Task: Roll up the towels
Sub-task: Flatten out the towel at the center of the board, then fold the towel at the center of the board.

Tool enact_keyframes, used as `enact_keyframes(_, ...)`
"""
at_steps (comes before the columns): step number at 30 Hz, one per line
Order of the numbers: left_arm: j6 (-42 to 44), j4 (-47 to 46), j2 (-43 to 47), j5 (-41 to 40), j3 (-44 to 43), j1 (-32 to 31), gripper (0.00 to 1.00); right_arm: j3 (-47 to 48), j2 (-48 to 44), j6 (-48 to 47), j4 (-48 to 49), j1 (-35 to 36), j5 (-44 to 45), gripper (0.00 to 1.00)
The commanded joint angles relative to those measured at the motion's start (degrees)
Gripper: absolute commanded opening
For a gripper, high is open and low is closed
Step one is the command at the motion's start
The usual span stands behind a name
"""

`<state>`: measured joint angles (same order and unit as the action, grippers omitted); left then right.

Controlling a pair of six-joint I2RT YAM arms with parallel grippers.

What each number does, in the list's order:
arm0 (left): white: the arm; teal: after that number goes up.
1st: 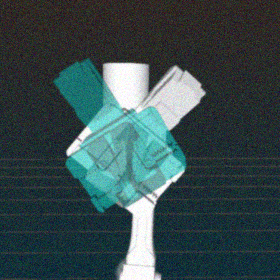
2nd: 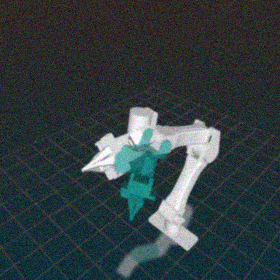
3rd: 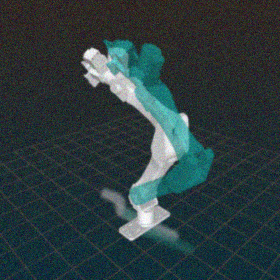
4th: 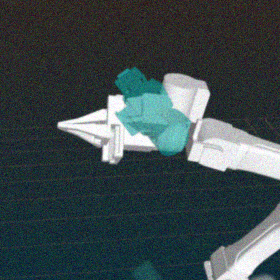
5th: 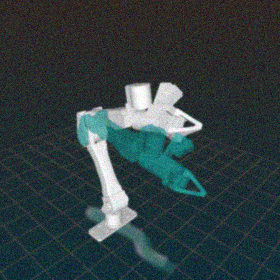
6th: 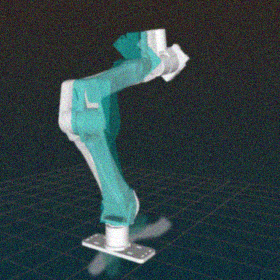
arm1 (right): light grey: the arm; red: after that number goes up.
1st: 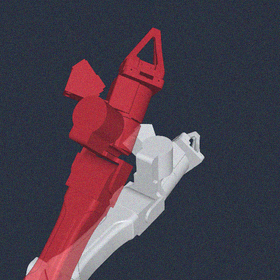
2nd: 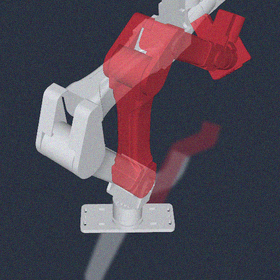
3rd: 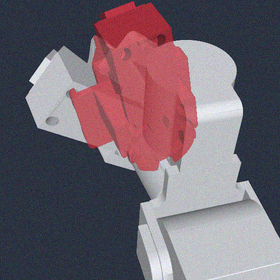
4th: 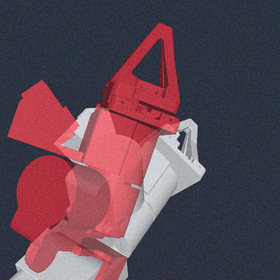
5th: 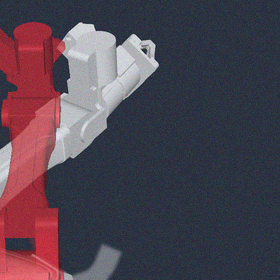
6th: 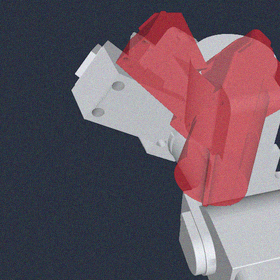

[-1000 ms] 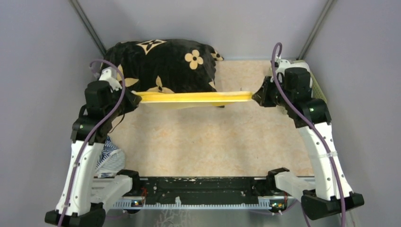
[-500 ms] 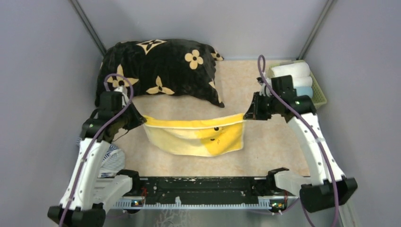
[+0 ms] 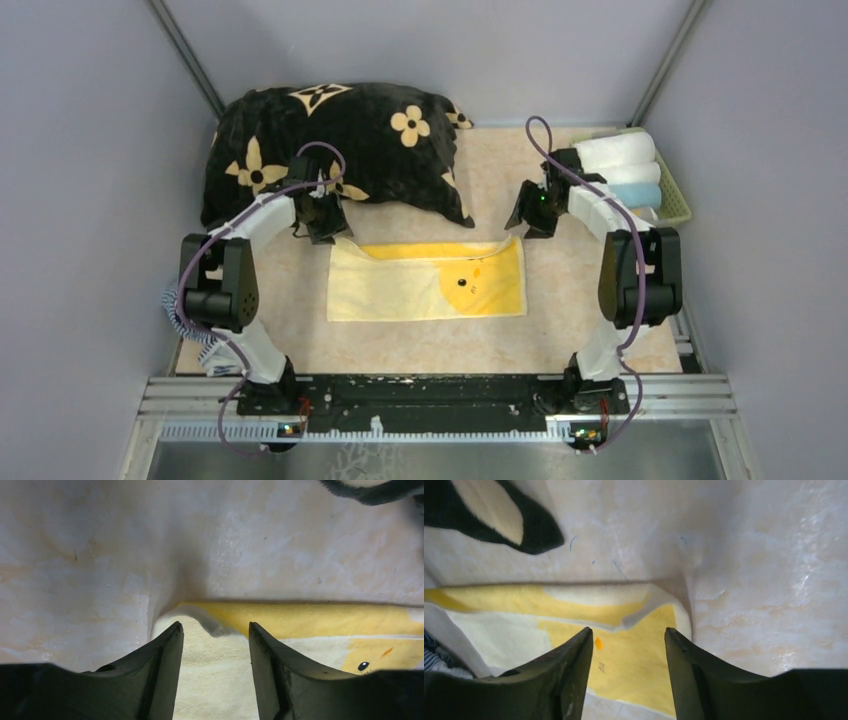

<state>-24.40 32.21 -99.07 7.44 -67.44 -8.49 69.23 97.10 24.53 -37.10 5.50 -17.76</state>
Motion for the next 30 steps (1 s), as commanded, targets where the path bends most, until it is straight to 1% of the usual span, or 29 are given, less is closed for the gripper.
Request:
enact_keyframes(1, 0.9, -3.0, 3.5, 1.8, -1.7, 0.3, 0.59, 4.8, -0.5, 0.3, 5.5, -0.7, 4.0, 0.63)
enact_keyframes(2, 0.9, -2.9, 5.2, 1.5, 0.2, 0.3, 0.6, 3.9, -1.7, 0.1, 5.6, -0.7, 4.2, 0.67)
enact_keyframes(4, 0.6, -2.9, 9.0, 1.6, 4.2, 0.3, 0.61, 1.3, -6.0, -0.7, 6.1, -0.8, 4.0, 0.7)
enact_keyframes(7, -1.0, -3.3, 14.8, 5.3, 12.1, 0.2, 0.61, -3.9, -10.5, -1.7, 5.8, -0.7, 0.2, 0.71)
enact_keyframes(11, -4.9, -4.7, 21.8, 10.2, 21.8, -0.3, 0.61, -13.4, -16.9, -0.7, 7.1, -0.5, -5.5, 0.69)
enact_keyframes(13, -6.2, -5.2, 25.4, 10.6, 25.1, -0.3, 0.61, -17.6, -19.9, 0.5, 9.1, -0.5, -7.1, 0.69)
enact_keyframes(15, -6.6, -6.0, 27.3, 9.3, 27.0, -0.3, 0.62, -19.9, -20.8, 1.1, 10.2, -0.5, -6.5, 0.68)
enact_keyframes(17, -7.5, -7.3, 27.9, 8.1, 27.2, -0.2, 0.62, -19.8, -20.4, 1.6, 10.5, -0.5, -4.6, 0.65)
enact_keyframes(19, -8.5, -9.0, 26.9, 7.5, 25.9, 0.2, 0.63, -17.6, -19.6, 2.5, 10.9, -0.5, -1.2, 0.62)
enact_keyframes(24, -10.0, -10.6, 19.3, 4.9, 18.1, 0.6, 0.63, -11.9, -16.3, 5.0, 11.1, -0.5, 7.7, 0.6)
enact_keyframes(30, -9.4, -9.5, 10.4, 0.3, 10.0, 0.6, 0.63, -10.1, -13.8, 6.0, 12.8, -0.5, 8.9, 0.6)
